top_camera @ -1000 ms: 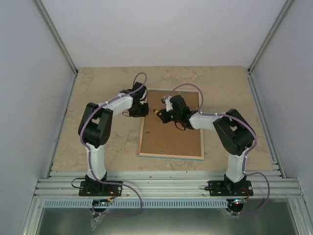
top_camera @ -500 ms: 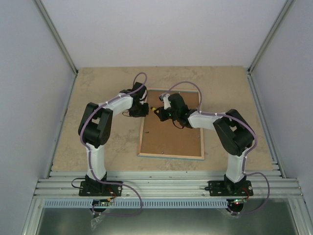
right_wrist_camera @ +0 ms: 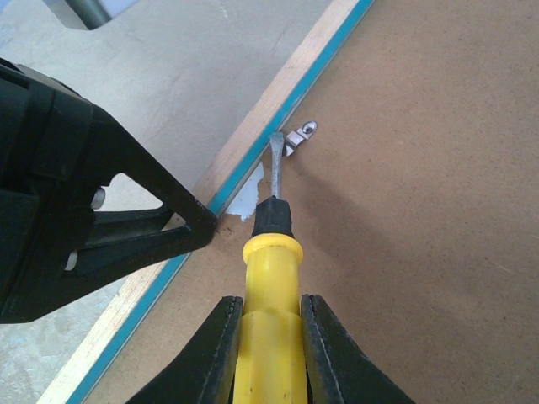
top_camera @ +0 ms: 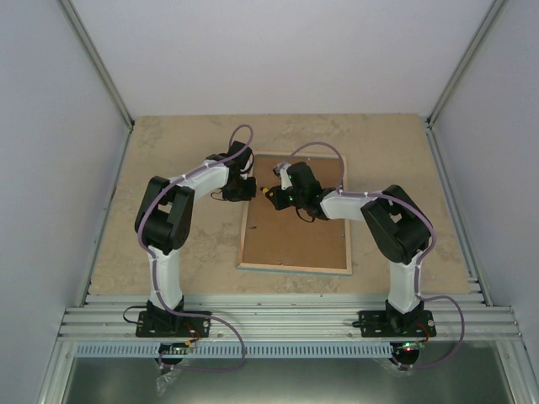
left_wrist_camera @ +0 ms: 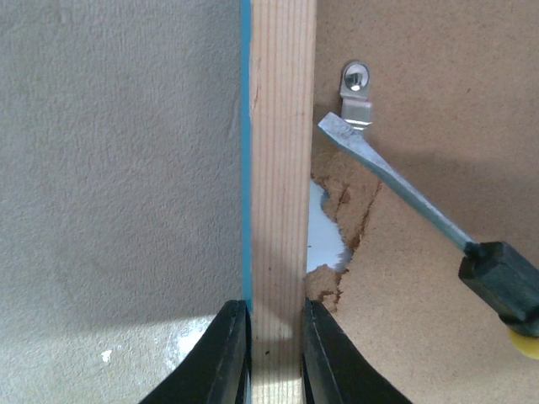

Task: Take the photo out of the frame

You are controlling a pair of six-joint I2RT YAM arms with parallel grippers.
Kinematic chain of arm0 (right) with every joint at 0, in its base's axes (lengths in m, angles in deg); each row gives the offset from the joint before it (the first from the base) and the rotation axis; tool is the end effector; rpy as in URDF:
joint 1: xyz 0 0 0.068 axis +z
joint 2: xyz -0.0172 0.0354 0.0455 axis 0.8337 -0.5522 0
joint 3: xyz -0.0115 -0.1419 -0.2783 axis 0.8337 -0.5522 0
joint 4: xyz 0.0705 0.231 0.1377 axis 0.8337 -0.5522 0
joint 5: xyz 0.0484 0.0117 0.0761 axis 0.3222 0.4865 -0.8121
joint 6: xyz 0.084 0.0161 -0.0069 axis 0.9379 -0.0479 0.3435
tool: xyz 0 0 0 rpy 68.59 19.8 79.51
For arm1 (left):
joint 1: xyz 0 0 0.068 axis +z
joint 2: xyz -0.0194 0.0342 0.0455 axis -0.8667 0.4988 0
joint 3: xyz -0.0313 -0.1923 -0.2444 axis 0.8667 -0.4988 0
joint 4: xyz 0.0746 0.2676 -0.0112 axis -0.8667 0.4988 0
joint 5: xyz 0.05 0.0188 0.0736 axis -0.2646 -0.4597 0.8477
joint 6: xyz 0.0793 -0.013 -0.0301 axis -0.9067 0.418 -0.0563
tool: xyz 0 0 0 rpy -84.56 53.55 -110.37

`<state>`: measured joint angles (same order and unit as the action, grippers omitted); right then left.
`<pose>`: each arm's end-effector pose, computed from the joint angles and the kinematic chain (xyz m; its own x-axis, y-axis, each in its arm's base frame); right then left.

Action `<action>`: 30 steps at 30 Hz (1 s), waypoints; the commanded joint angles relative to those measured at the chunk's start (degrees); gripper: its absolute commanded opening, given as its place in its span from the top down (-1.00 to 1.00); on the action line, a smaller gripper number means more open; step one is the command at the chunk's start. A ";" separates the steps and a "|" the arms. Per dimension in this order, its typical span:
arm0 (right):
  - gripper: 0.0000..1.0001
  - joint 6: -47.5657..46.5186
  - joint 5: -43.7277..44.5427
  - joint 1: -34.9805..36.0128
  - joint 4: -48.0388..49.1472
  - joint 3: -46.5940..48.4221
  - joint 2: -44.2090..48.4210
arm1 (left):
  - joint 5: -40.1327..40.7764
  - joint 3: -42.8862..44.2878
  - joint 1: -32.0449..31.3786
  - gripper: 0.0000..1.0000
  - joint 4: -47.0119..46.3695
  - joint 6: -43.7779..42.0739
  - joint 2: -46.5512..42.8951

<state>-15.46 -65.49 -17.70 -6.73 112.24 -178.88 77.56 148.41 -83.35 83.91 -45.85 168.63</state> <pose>0.3605 0.3091 0.1457 -0.7287 -0.0894 -0.6790 -0.4893 0.7616 0.4248 0.4055 -0.1836 0.1436 -0.9697 0.0053 -0.2443 0.0593 0.9750 -0.2143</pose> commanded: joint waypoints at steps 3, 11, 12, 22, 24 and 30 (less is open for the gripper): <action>0.99 0.44 2.26 0.33 -0.62 0.10 -0.25 | -0.77 -0.68 -0.64 1.00 4.75 0.39 1.19; 0.99 0.25 3.54 0.33 -1.31 0.01 0.07 | -0.67 -0.69 -0.64 1.00 4.78 0.31 1.19; 0.99 0.23 3.74 0.33 -1.33 -0.12 0.15 | -0.61 -0.69 -0.60 1.00 4.73 0.31 1.19; 0.99 -1.01 2.05 0.33 -0.50 -1.86 3.57 | -0.51 -0.69 -0.64 1.00 4.76 0.36 1.20; 0.99 -1.79 1.50 0.33 -0.54 -2.41 5.27 | -0.55 -0.63 -0.64 1.00 4.75 0.42 1.19; 0.99 -3.94 3.35 -0.26 -0.98 -7.28 13.09 | -1.75 -1.81 -0.64 1.00 3.53 1.65 0.28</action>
<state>-17.23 -63.35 -17.67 -7.78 108.09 -172.10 77.58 148.41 -83.35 83.91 -45.69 168.61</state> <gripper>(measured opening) 0.184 0.168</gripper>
